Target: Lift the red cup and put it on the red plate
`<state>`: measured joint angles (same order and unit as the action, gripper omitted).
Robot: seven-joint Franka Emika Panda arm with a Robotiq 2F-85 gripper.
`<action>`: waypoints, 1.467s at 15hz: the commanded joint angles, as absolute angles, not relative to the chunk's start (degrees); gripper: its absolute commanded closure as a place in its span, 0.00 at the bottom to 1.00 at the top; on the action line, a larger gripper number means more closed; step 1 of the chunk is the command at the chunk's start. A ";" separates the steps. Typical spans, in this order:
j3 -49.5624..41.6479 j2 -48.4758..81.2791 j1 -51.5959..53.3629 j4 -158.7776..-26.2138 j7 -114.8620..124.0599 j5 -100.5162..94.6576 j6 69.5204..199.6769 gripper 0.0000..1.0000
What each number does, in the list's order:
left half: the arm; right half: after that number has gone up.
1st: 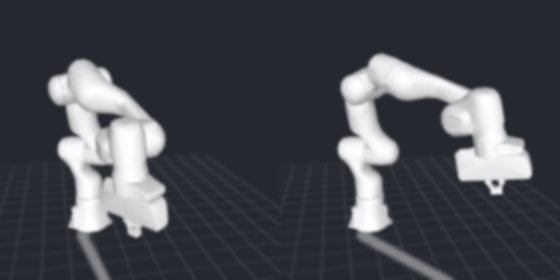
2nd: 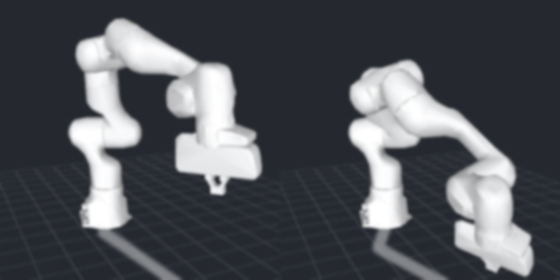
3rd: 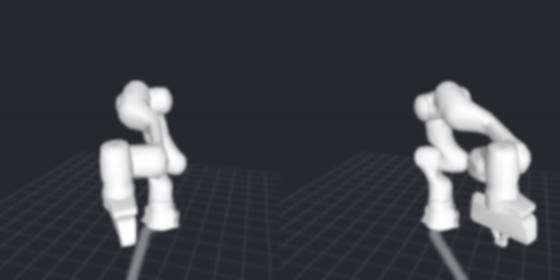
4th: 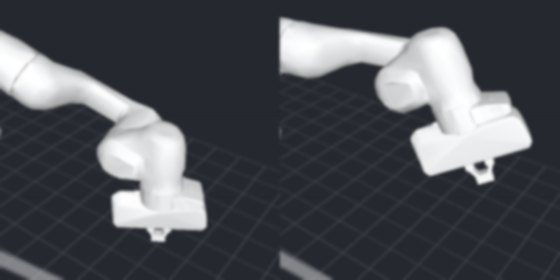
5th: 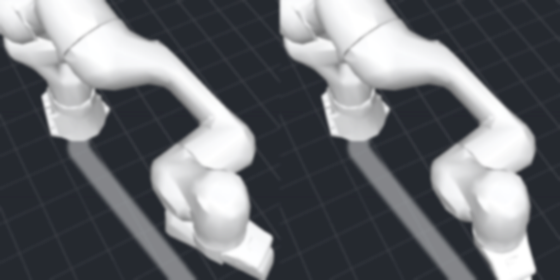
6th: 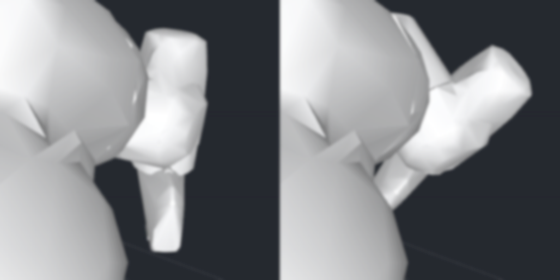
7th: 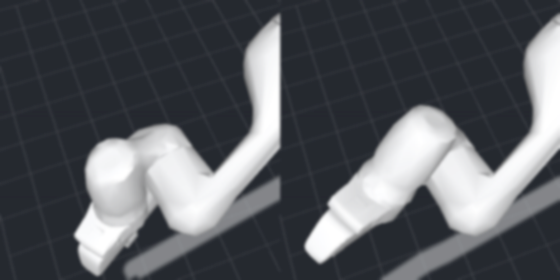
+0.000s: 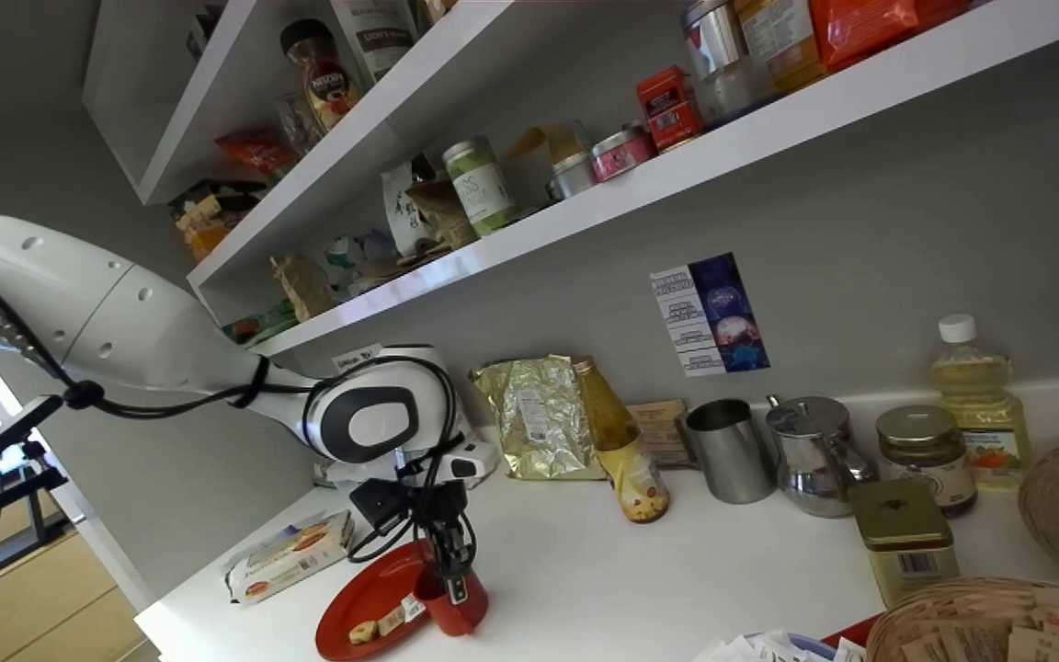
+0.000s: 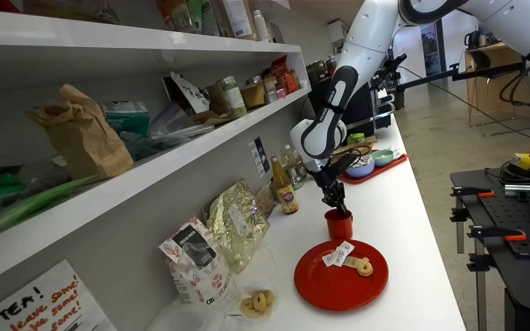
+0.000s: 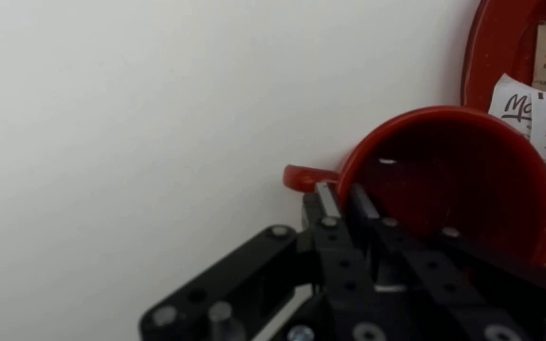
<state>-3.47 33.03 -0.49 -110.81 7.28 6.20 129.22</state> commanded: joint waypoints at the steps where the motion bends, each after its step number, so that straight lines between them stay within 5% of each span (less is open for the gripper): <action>1: -3.62 34.06 -0.51 -109.33 8.15 4.83 128.03 0.98; 22: 2.42 24.42 3.77 -106.54 6.58 4.69 124.04 0.98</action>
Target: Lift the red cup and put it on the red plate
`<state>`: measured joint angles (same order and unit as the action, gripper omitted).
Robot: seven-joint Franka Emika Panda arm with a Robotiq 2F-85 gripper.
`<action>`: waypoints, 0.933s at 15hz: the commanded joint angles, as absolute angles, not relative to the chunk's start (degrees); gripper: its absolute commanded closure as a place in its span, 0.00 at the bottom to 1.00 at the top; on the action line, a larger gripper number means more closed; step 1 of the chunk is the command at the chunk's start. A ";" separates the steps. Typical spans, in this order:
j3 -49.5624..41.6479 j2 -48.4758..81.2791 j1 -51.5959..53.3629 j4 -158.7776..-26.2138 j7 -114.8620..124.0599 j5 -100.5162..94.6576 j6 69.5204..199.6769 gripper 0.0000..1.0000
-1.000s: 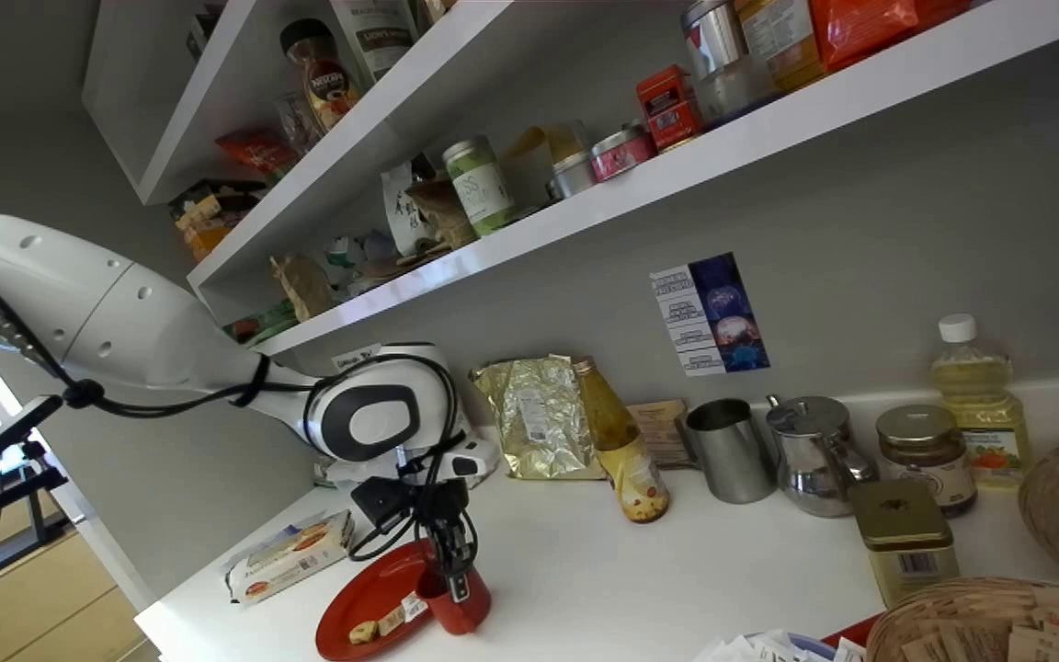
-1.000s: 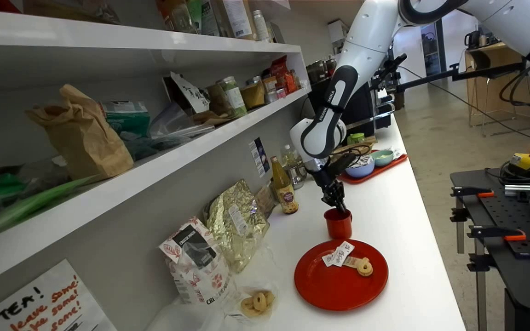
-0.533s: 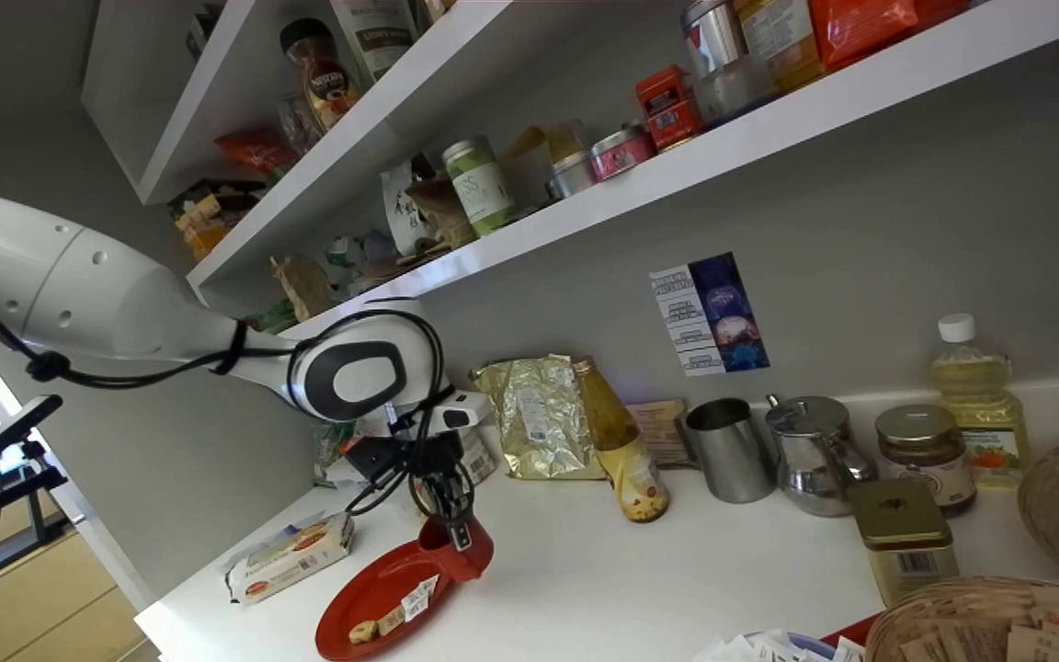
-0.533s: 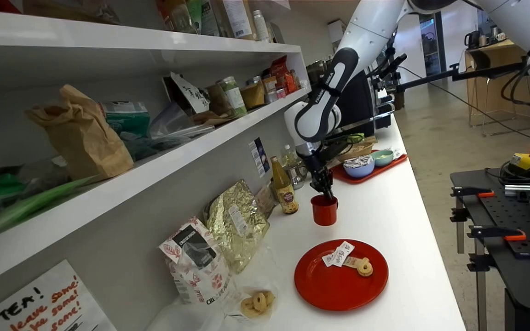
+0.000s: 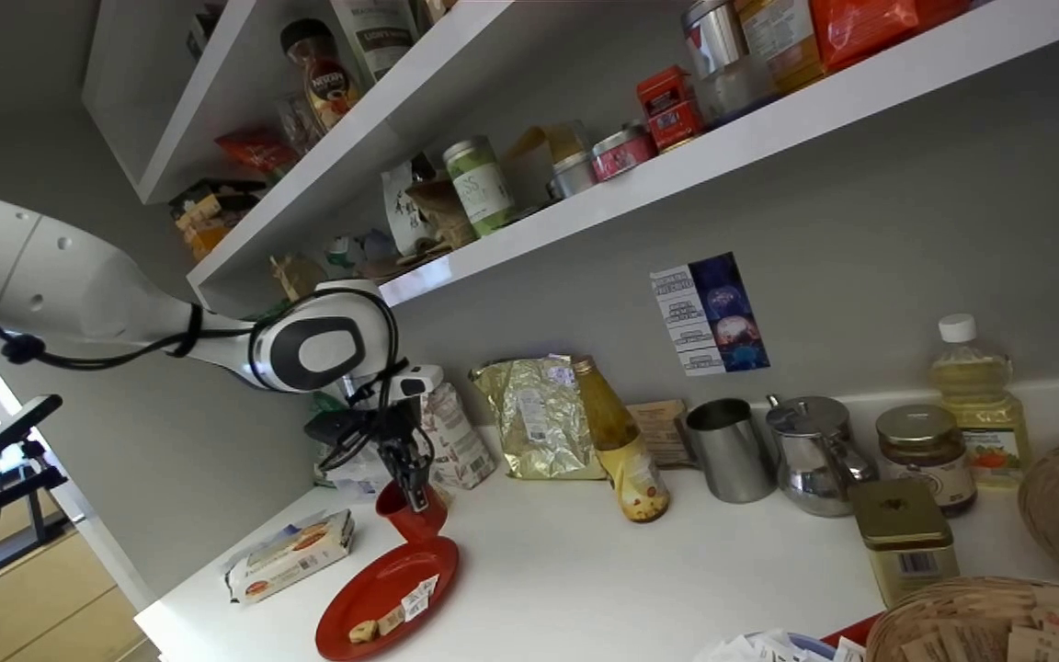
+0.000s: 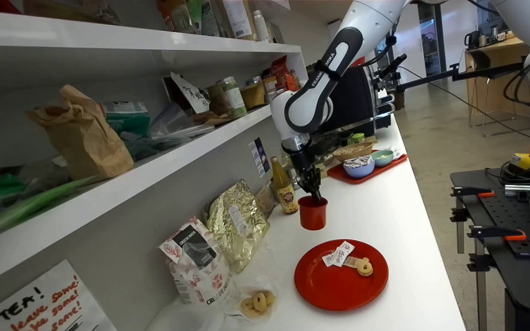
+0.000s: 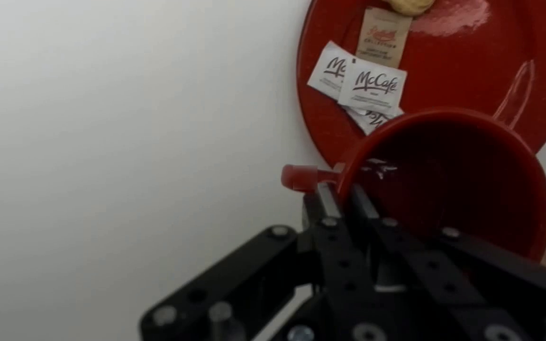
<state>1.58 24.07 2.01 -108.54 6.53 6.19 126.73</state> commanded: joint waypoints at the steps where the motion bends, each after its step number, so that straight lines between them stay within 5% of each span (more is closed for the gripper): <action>1: 2.85 24.50 4.65 -106.44 6.91 4.56 123.68 0.98; 14: 5.35 30.25 16.08 -104.03 15.92 -1.31 119.75 0.98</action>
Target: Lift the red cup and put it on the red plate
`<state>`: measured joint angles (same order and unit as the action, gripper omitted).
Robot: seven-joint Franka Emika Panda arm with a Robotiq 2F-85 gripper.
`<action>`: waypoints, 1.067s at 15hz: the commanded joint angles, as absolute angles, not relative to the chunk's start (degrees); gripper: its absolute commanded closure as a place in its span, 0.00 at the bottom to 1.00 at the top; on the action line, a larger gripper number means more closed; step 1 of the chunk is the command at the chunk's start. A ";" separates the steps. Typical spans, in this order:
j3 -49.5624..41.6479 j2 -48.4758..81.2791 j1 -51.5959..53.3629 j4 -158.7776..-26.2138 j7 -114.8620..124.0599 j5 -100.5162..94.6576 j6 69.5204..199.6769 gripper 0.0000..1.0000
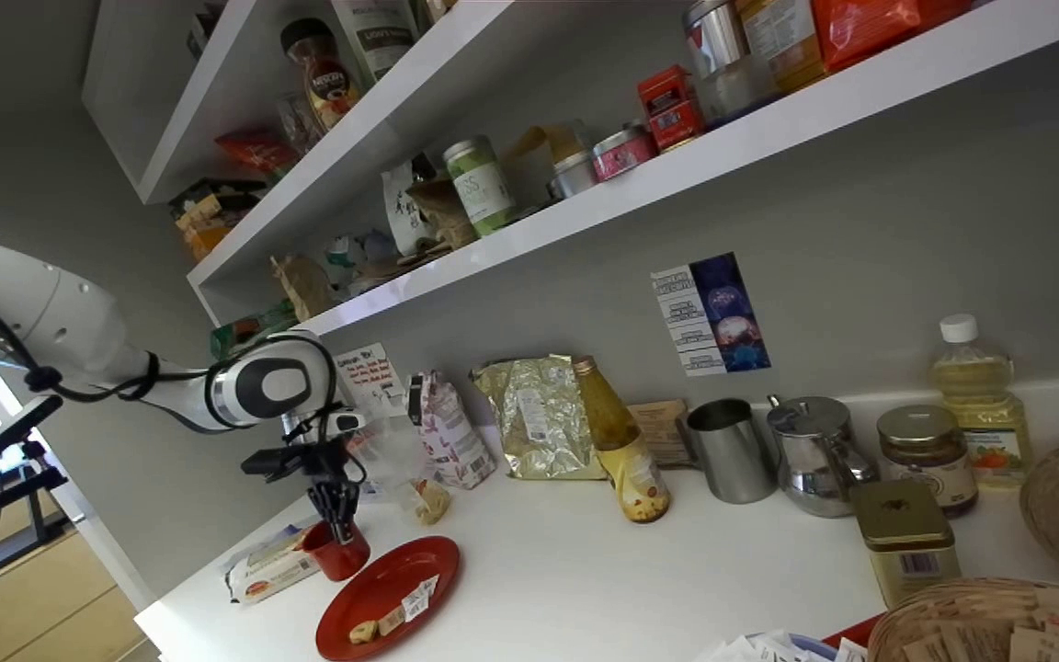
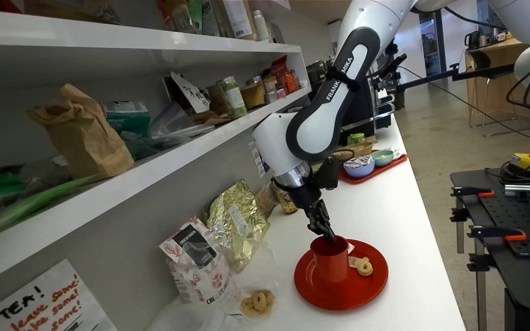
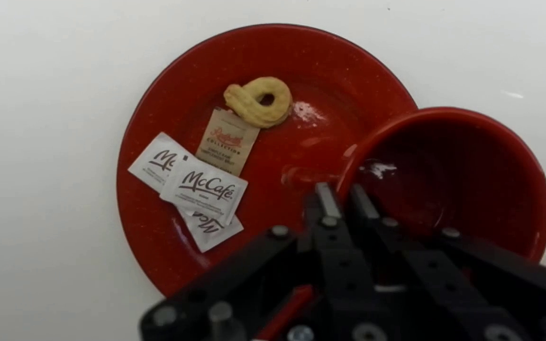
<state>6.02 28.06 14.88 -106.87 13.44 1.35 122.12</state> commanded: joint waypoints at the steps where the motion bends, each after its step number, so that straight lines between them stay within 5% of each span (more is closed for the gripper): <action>1: 5.10 30.78 16.09 -103.83 16.11 -1.93 119.70 0.98; 16: 4.47 35.02 16.40 -102.69 17.66 -2.78 118.83 0.98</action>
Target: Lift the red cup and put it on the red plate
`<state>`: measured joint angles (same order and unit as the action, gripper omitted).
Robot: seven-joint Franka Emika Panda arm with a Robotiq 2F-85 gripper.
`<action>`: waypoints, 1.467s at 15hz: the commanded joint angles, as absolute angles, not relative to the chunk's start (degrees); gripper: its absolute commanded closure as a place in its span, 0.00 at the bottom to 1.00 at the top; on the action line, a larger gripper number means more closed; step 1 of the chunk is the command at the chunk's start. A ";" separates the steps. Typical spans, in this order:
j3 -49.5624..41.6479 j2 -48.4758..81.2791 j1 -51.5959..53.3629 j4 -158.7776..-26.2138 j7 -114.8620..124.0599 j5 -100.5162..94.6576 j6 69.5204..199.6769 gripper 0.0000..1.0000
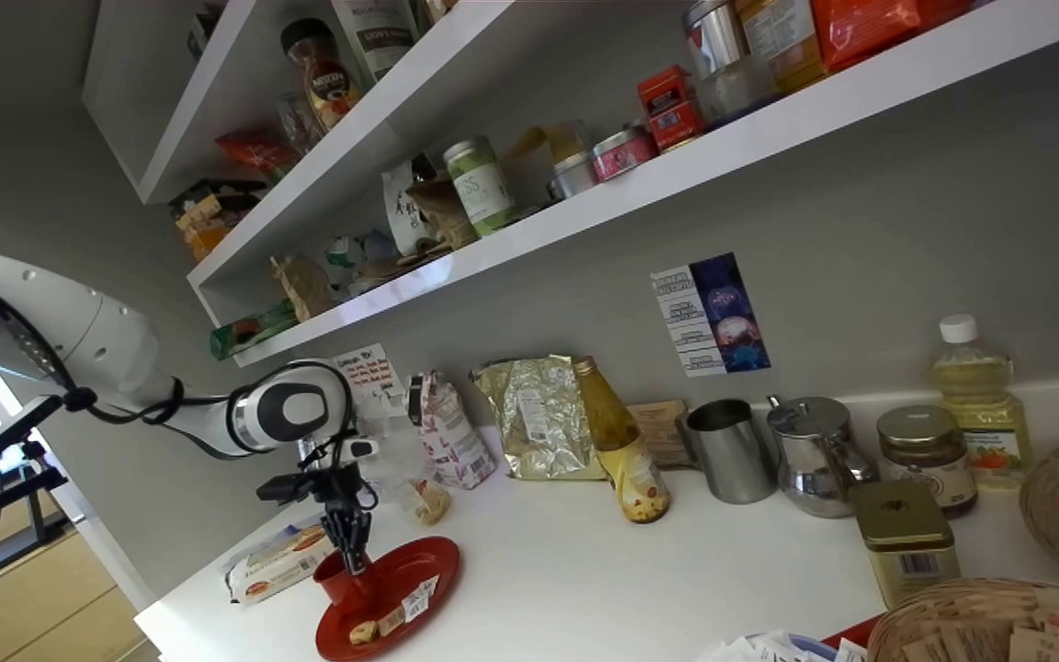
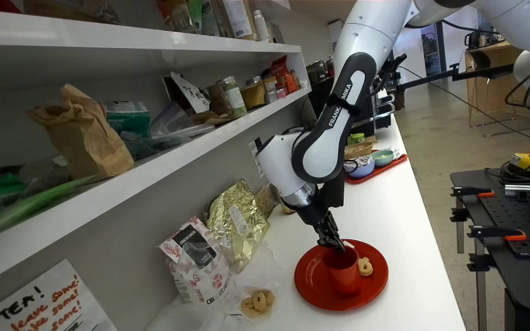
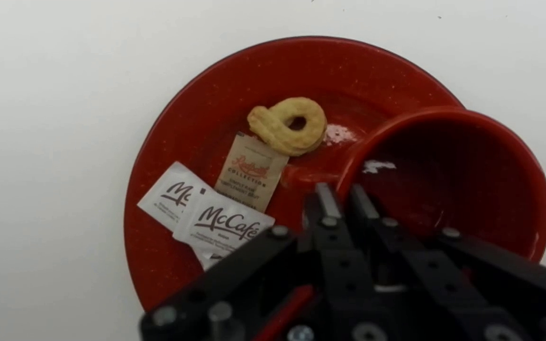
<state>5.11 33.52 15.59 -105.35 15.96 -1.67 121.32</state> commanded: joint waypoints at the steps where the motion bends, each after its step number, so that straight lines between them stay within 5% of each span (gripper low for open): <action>1: 4.45 35.24 16.37 -102.54 17.67 -2.75 118.71 0.98; 15: 2.96 39.21 12.72 -97.91 14.83 -1.56 114.48 0.98; 16: 3.00 39.48 12.31 -97.32 14.25 -1.55 113.35 0.65; 17: 2.98 38.08 12.79 -100.31 15.64 -1.66 116.49 0.88; 20: 2.93 38.33 12.36 -99.48 15.41 -1.63 115.30 0.67; 22: 2.93 38.38 12.35 -99.43 15.38 -1.63 115.27 0.65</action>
